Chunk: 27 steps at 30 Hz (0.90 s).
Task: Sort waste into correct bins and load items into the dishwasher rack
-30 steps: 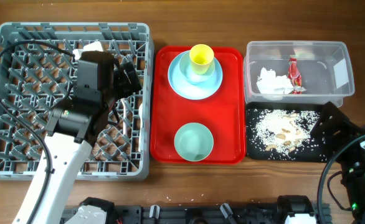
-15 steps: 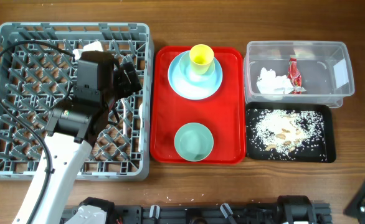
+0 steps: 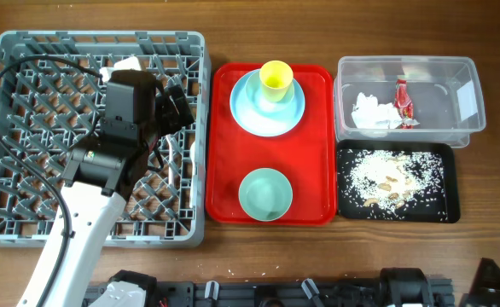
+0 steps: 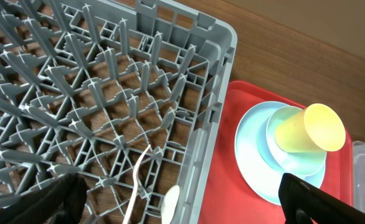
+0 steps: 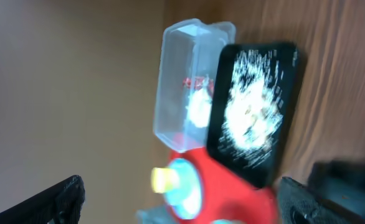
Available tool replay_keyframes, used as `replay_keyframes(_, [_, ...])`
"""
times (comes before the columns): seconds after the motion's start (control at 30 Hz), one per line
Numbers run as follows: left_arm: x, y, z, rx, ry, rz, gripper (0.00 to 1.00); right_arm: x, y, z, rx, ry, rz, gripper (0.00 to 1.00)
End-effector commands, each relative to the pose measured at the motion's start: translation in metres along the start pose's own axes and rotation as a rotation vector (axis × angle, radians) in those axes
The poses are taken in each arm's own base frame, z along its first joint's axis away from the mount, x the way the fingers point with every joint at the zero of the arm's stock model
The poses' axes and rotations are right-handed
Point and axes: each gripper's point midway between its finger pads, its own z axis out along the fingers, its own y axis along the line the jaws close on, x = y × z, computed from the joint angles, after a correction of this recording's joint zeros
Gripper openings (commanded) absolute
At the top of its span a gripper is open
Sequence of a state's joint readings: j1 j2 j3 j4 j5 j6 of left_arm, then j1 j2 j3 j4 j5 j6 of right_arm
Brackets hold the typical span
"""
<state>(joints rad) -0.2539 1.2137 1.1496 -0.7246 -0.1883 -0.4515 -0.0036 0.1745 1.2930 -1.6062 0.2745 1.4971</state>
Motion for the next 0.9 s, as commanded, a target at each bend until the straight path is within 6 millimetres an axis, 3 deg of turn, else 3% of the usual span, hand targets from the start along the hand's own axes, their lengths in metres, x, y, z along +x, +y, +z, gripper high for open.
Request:
replay_keyframes(0.0, [-0.005,0.000,-0.002,0.004,-0.012,-0.015,1.00,-0.003,-0.002,0.000,-0.007,-0.022,0.502,1.00])
replay_keyframes(0.03, [-0.005,0.000,-0.002,0.004,-0.012,-0.015,1.00,-0.004,-0.001,0.000,-0.012,-0.024,0.577,1.00])
replay_keyframes(0.43, [-0.006,-0.001,-0.002,0.007,-0.016,-0.017,1.00,-0.003,-0.002,0.000,-0.007,-0.022,0.578,1.00])
replay_keyframes(0.57, [-0.020,-0.016,-0.004,0.075,-0.071,-0.029,1.00,-0.003,-0.002,0.000,-0.007,-0.022,0.577,1.00])
replay_keyframes(0.63, [-0.026,-0.036,-0.006,0.182,-0.076,-0.051,1.00,-0.003,-0.002,0.000,-0.007,-0.022,0.578,1.00])
replay_keyframes(0.67, [-0.023,-0.061,-0.012,0.320,-0.045,-0.030,1.00,-0.003,-0.002,0.000,-0.007,-0.022,0.577,1.00])
replay_keyframes(0.73, [-0.021,-0.101,-0.029,0.547,-0.021,0.031,0.79,-0.003,-0.002,0.000,-0.007,-0.022,0.578,1.00])
replay_keyframes(0.87, [-0.024,-0.134,-0.044,0.587,0.062,0.028,0.74,-0.003,-0.002,0.000,-0.007,-0.022,0.578,1.00])
